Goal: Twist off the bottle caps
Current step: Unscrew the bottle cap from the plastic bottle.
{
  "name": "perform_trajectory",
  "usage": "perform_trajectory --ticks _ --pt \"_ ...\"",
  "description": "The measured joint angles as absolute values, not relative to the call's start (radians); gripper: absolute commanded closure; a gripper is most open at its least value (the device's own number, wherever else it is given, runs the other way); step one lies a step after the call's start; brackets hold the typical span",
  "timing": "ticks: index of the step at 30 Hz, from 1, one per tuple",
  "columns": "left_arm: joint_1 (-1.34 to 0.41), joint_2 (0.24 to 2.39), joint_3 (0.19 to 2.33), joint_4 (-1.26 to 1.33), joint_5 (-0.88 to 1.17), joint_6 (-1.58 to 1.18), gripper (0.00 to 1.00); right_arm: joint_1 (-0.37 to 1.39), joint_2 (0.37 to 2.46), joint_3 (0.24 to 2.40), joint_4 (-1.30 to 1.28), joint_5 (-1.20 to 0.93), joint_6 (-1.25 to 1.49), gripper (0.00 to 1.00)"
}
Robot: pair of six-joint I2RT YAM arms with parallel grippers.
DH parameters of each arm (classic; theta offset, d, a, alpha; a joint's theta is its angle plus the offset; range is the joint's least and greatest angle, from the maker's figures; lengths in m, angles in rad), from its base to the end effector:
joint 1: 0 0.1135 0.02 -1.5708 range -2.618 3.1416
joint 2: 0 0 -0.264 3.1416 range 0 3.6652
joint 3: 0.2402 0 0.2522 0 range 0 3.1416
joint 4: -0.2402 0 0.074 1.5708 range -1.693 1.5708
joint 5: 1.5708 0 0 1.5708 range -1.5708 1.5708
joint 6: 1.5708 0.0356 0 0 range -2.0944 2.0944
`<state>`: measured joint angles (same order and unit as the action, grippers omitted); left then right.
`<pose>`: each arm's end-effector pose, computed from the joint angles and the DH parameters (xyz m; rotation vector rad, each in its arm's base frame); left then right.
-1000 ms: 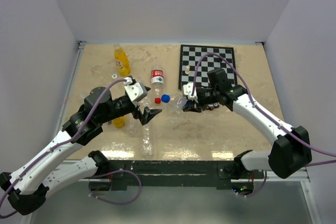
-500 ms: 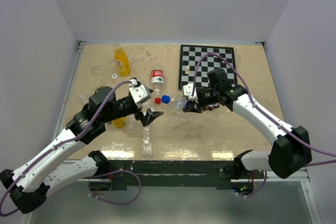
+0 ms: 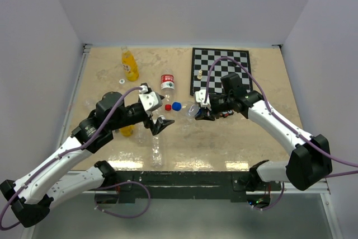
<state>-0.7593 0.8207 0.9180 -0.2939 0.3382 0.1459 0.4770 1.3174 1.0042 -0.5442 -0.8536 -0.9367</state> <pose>0.1250 -0.1349 0.3691 1.0132 1.5074 -0.7383 0.2267 0.1474 0.2770 -1.6811 1.4048 0.7730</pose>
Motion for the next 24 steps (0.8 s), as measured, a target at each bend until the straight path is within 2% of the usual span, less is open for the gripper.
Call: perform_trajectory --ticks 17,24 --pt "-0.759 0.828 0.918 -0.296 0.413 0.205 0.00 0.477 1.322 1.004 -0.562 -0.855 -0.948 1.00" --pt "-0.759 0.892 0.954 -0.302 0.478 0.249 0.01 0.477 1.323 1.004 -0.566 -0.855 -0.957 1.00"
